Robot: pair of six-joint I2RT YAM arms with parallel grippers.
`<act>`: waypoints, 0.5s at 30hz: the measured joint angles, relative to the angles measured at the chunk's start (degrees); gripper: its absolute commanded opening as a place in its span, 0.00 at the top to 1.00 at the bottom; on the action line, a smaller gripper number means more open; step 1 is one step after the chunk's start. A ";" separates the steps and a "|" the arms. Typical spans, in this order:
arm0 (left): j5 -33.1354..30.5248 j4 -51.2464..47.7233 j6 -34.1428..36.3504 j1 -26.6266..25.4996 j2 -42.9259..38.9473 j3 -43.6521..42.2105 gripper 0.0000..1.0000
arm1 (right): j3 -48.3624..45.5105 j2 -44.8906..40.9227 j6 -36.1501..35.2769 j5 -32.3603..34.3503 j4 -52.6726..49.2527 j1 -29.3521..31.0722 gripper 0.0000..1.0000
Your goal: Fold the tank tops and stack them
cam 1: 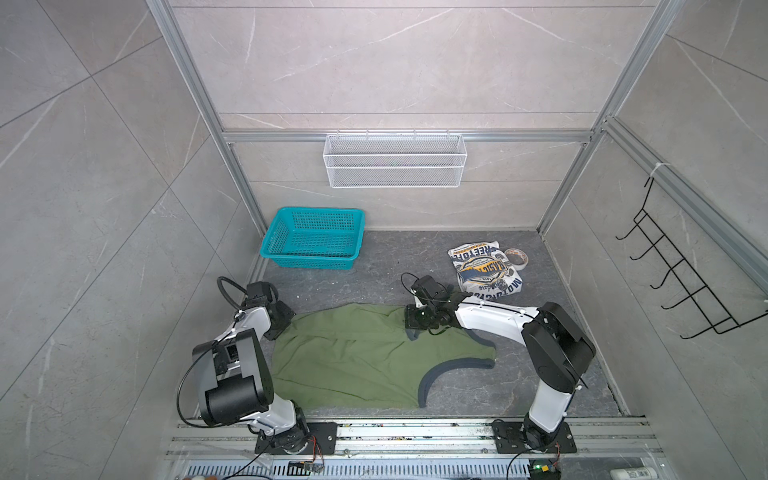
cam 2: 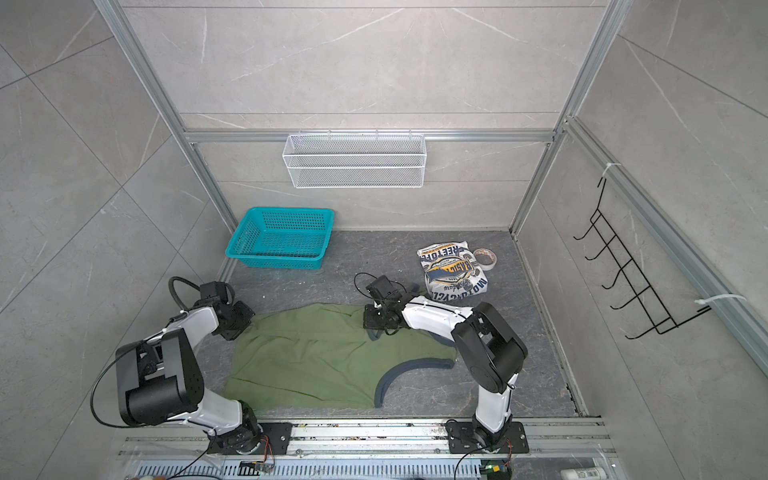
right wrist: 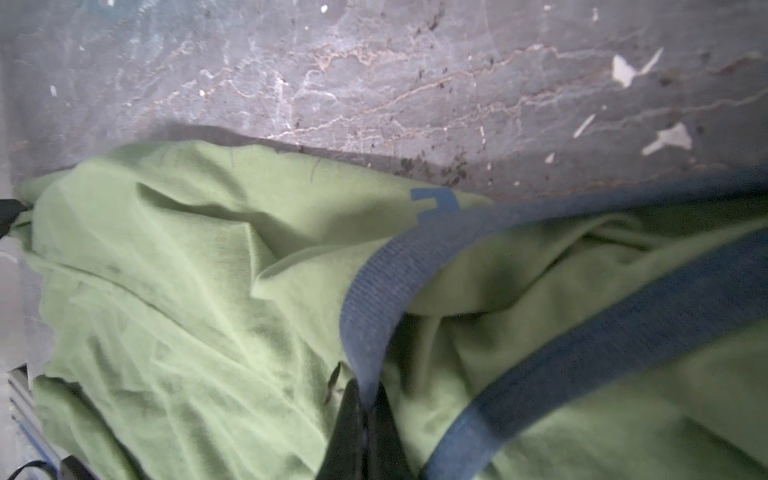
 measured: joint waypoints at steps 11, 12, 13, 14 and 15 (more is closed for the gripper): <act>-1.60 4.48 -1.25 0.00 -17.40 -8.33 1.00 | -7.37 -13.18 0.02 4.15 -0.02 4.11 1.00; -2.16 4.63 -1.53 -0.02 -19.15 -9.38 1.00 | -8.55 -14.23 0.04 4.76 -0.07 4.83 1.00; -2.89 4.76 -1.79 -0.02 -20.72 -10.32 1.00 | -9.44 -14.95 0.20 5.05 -0.11 5.31 1.00; -3.78 4.83 -2.08 -0.02 -22.25 -11.21 1.00 | -10.67 -15.80 0.50 5.55 -0.04 5.92 1.00; -4.70 4.81 -2.34 -0.02 -23.65 -12.02 1.00 | -11.65 -16.39 0.87 5.81 0.04 6.36 1.00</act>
